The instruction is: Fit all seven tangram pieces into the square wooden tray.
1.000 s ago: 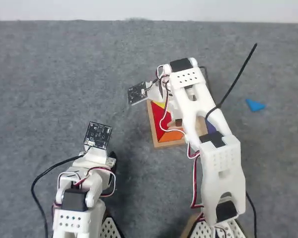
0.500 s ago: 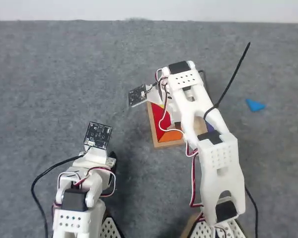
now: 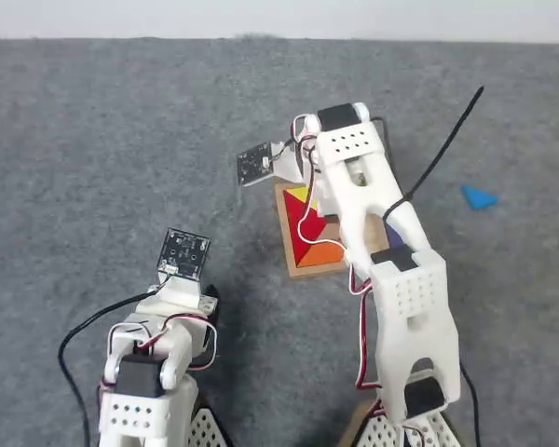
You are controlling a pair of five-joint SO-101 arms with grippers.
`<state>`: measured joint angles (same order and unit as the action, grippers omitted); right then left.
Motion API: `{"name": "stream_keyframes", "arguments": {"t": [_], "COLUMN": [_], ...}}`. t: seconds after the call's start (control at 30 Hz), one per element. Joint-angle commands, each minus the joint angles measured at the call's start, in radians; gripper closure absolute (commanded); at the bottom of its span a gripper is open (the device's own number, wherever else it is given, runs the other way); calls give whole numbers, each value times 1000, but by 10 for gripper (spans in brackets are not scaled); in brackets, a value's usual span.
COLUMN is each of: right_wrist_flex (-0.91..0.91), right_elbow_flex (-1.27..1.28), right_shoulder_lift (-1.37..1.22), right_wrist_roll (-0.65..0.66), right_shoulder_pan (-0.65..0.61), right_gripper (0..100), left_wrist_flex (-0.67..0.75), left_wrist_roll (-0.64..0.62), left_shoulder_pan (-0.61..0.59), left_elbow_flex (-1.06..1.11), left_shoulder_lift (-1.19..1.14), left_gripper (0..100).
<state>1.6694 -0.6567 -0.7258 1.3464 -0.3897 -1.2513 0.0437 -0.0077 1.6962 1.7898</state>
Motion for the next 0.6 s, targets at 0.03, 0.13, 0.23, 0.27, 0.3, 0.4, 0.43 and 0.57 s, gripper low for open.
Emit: {"name": "stream_keyframes", "arguments": {"t": [0.03,0.13,0.23,0.27,0.3,0.4,0.43,0.57], "right_wrist_flex": [-18,-18,13,24,30,35,35,35], "right_elbow_flex": [-78,-158,-227,-235,-236,-238,-238,-236], "right_shoulder_lift": [22,39,70,85,104,153,165,191], "right_wrist_roll": [-78,-269,-430,-454,-474,-531,-542,-548], "right_shoulder_pan": [-7,33,96,120,148,249,286,420], "right_gripper": [873,996,980,994,991,990,990,990], "left_wrist_flex": [-3,-3,-3,-3,-3,-3,-3,-3], "left_wrist_roll": [-9,-9,-9,-9,-9,-9,-9,-9], "left_shoulder_pan": [-8,-8,-8,-8,-8,-8,-8,-8], "left_elbow_flex": [-13,-13,-13,-13,-13,-13,-13,-13], "left_shoulder_lift": [12,12,12,12,12,12,12,12], "left_gripper": [899,899,899,899,899,899,899,899]}}
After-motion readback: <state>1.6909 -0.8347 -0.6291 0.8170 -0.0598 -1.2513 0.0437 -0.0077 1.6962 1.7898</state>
